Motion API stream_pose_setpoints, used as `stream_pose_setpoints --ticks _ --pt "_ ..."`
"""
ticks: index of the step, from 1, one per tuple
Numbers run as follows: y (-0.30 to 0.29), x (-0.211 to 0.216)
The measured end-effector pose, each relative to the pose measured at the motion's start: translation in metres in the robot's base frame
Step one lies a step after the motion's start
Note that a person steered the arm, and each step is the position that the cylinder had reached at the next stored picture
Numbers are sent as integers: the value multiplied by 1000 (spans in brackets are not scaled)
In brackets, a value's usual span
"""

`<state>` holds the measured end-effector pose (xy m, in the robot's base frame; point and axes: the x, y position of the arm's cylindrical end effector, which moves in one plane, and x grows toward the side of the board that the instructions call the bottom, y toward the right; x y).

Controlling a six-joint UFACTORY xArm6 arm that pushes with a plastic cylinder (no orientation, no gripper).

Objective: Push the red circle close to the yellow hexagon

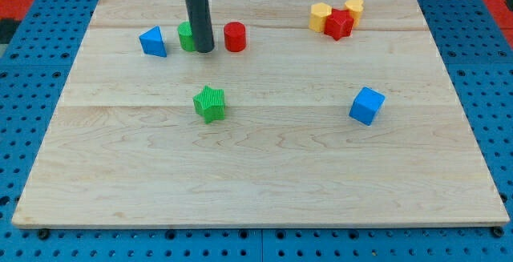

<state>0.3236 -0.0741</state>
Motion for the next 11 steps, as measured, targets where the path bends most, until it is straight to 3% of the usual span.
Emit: stream_pose_setpoints --ticks 1,4,6,7,10,11 --pt "47 -9" --pt "11 -20" --pt "50 -32" --pt "28 -32" --pt "139 -34" --pt "128 -22"
